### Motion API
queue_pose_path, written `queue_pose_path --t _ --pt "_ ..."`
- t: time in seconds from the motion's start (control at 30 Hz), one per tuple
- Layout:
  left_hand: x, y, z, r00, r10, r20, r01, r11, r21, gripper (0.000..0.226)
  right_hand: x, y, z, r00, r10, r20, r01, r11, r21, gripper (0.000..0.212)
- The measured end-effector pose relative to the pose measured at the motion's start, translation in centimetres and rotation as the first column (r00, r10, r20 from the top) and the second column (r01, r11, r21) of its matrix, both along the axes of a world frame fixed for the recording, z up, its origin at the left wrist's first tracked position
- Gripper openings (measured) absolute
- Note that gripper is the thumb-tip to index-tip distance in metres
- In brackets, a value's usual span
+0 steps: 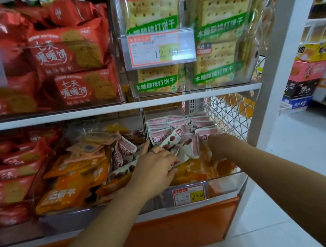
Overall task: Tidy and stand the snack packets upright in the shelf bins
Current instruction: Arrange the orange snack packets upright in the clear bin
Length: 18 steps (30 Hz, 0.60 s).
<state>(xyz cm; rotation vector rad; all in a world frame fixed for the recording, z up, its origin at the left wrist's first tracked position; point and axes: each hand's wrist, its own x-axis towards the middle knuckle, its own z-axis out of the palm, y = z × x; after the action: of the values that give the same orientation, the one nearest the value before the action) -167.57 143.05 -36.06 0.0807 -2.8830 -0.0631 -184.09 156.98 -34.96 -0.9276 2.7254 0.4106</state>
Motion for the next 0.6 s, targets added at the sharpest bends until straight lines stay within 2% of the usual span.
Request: queue_pose_path --t 0.17,0.3,0.37,0.47,0.53,0.6 --pt "0.1 0.0 -0.2 1.000 -0.006 -0.025 0.006 1.000 0.005 0.033 0.1 0.3 -0.6 0.996 0.048 0.073 -0.046 0.998 -0.031 0.075" --pt "0.1 0.0 0.0 1.000 -0.001 -0.006 0.001 1.000 -0.005 0.035 -0.7 0.4 0.2 0.970 0.014 0.243 0.017 0.992 -0.126 0.080" --pt "0.1 0.0 0.0 1.000 -0.002 -0.002 0.002 1.000 -0.009 0.035 -0.6 0.9 0.1 0.946 0.064 0.317 0.022 0.965 -0.261 0.063" --pt "0.0 0.1 0.0 1.000 -0.011 0.000 0.011 1.000 -0.010 0.032 -0.2 2.1 -0.8 0.907 0.133 0.399 0.100 0.852 -0.513 0.039" --pt "-0.1 0.1 0.2 0.999 -0.005 0.040 0.008 0.998 -0.061 0.034 0.5 2.6 -1.0 0.790 0.173 0.588 0.288 0.743 -0.605 0.037" --pt "-0.4 0.1 0.5 0.996 -0.003 0.089 0.013 0.994 -0.109 0.037 1.2 2.8 -1.0 0.620 0.213 0.755 0.488 0.649 -0.584 0.042"
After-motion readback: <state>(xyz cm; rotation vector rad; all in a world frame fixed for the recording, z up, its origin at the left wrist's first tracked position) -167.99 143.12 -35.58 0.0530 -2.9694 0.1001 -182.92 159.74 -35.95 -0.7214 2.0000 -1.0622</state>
